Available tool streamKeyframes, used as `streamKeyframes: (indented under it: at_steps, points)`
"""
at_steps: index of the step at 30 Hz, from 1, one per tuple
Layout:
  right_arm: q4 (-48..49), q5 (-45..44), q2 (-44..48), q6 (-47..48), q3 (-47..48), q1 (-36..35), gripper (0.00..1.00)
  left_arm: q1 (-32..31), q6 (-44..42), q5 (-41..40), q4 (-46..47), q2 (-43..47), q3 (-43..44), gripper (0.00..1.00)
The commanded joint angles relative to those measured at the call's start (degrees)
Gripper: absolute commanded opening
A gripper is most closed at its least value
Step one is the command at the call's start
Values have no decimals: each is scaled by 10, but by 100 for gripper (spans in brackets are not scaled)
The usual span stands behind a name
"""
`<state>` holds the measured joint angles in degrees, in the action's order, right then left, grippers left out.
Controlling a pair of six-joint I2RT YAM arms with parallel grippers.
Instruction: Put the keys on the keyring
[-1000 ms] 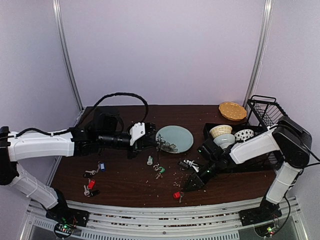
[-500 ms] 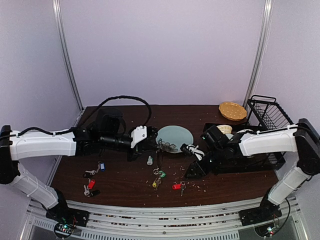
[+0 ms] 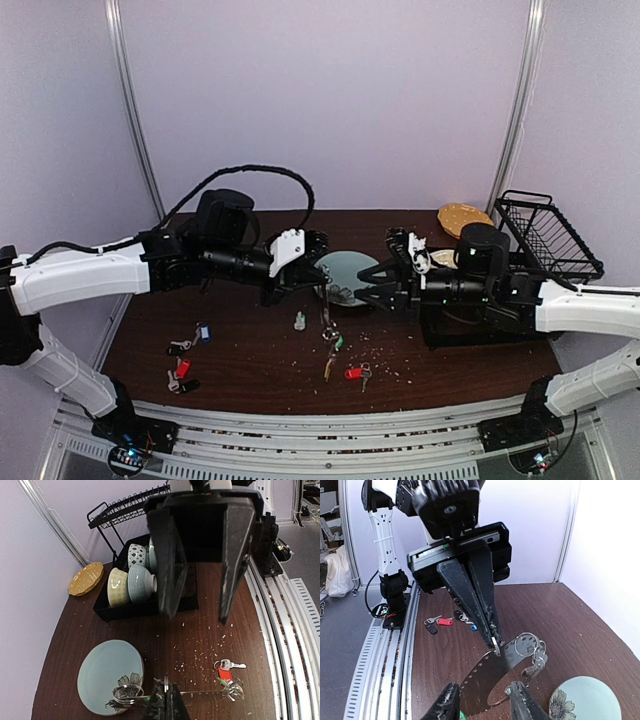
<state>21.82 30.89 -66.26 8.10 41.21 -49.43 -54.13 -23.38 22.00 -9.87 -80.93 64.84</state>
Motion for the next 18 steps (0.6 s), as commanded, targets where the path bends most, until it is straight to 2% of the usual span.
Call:
streamKeyframes:
  at_steps: [1,5,7,10,14,18]
  points:
    - [56,25,-56,41,54,-4,36,-10,-7,-15,-21,-5,37,0]
    - [42,6,-73,56,68,-4,22,-13,-10,-12,-15,3,35,0]
    - [42,17,-78,59,71,-4,20,-13,-9,-12,-8,6,34,0]
    - [39,39,-84,58,75,-5,21,-15,-9,-14,-5,4,35,0]
    - [10,64,-89,77,81,-6,33,-16,-10,-13,-3,3,36,0]
    - [28,35,-95,58,84,-9,26,-16,-11,-6,5,8,31,0]
